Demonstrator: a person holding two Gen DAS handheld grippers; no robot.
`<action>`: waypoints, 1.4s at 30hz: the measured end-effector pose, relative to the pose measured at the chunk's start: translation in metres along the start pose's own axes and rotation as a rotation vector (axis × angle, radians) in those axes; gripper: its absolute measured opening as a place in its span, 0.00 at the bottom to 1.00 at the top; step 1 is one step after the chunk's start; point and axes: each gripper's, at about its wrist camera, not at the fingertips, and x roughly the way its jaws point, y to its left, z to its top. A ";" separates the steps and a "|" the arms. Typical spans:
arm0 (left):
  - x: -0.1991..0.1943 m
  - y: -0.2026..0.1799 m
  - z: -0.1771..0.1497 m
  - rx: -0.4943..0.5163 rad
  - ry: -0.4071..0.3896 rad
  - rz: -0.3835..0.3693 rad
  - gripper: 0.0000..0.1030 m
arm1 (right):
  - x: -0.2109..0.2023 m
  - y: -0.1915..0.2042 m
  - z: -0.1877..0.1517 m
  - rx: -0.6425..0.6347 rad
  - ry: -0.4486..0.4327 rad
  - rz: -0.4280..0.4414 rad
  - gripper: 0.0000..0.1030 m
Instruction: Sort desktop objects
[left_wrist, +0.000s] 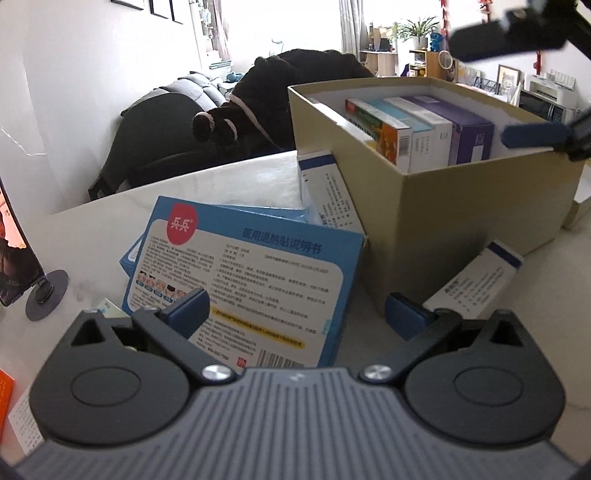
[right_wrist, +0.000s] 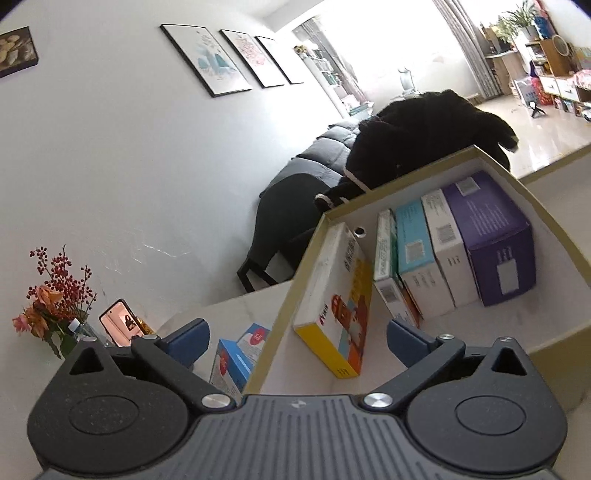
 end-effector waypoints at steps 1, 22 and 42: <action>0.001 -0.001 0.000 0.003 -0.003 0.006 1.00 | 0.000 -0.001 -0.001 0.005 0.006 -0.006 1.00; 0.008 0.001 -0.006 -0.044 -0.030 0.049 0.86 | -0.013 0.021 -0.016 -0.120 0.006 0.002 1.00; -0.003 0.033 -0.017 -0.286 -0.059 -0.070 0.73 | -0.007 0.031 -0.019 -0.123 0.045 0.116 1.00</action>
